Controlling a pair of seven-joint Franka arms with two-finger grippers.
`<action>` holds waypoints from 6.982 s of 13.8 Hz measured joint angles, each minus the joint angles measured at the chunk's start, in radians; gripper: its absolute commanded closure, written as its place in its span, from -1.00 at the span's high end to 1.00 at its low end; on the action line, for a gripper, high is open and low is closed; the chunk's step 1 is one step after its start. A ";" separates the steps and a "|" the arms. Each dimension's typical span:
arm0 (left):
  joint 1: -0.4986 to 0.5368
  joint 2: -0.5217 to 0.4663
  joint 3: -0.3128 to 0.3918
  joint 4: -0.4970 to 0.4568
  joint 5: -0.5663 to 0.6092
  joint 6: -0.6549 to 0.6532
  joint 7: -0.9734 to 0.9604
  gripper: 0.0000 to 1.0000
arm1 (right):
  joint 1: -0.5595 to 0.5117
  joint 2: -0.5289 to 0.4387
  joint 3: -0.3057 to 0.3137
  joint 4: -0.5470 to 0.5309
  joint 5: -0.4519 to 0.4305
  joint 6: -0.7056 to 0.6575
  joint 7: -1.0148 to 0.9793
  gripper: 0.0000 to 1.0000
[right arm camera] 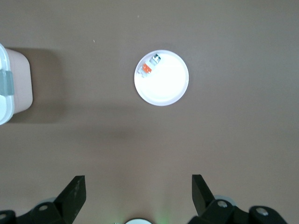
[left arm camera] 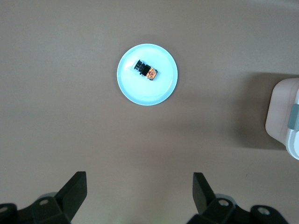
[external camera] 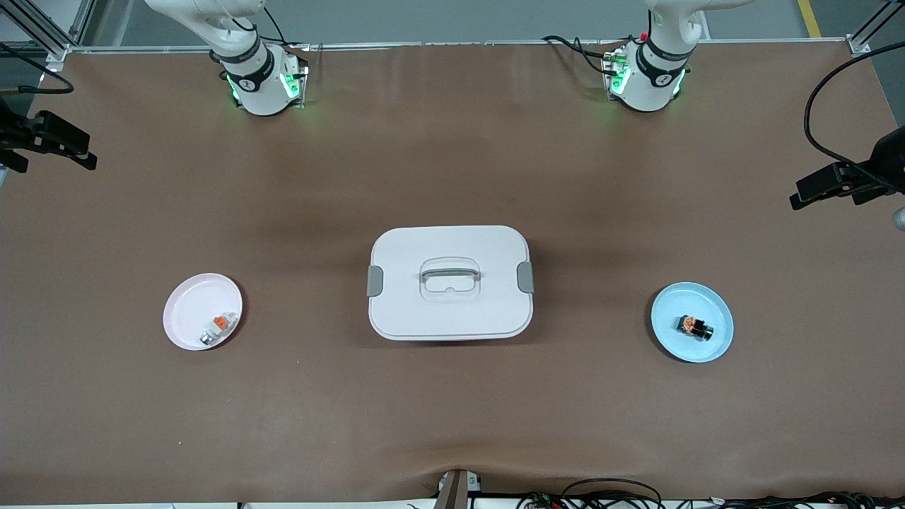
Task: Transfer orange switch to right arm and place
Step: 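Move the left gripper down toward the black-orange switch on the blue plate, then lower the left gripper and close it on the black-orange switch, then lift the switch off the blue plate with the left gripper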
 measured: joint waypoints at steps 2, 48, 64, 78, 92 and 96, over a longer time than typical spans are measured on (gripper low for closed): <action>-0.001 0.017 0.000 0.000 0.000 0.002 0.000 1.00 | 0.000 0.000 -0.002 0.000 0.002 0.033 0.008 1.00; 0.017 0.591 -0.003 -0.185 -0.014 0.808 0.473 1.00 | -0.026 0.000 -0.012 -0.001 0.044 0.058 0.032 1.00; 0.011 0.630 -0.003 -0.185 -0.014 0.829 0.473 -0.01 | -0.027 0.000 -0.014 -0.001 0.044 0.058 0.032 1.00; -0.001 0.596 -0.003 -0.184 -0.014 0.831 0.373 -0.77 | -0.028 0.000 -0.015 -0.001 0.044 0.058 0.032 1.00; 0.048 0.176 -0.001 -0.096 -0.235 0.302 0.019 -0.75 | -0.028 0.001 -0.015 -0.001 0.043 0.064 0.032 1.00; 0.107 0.086 0.000 -0.065 -0.392 0.186 -0.119 -0.75 | -0.036 0.001 -0.017 -0.001 0.040 0.067 0.032 1.00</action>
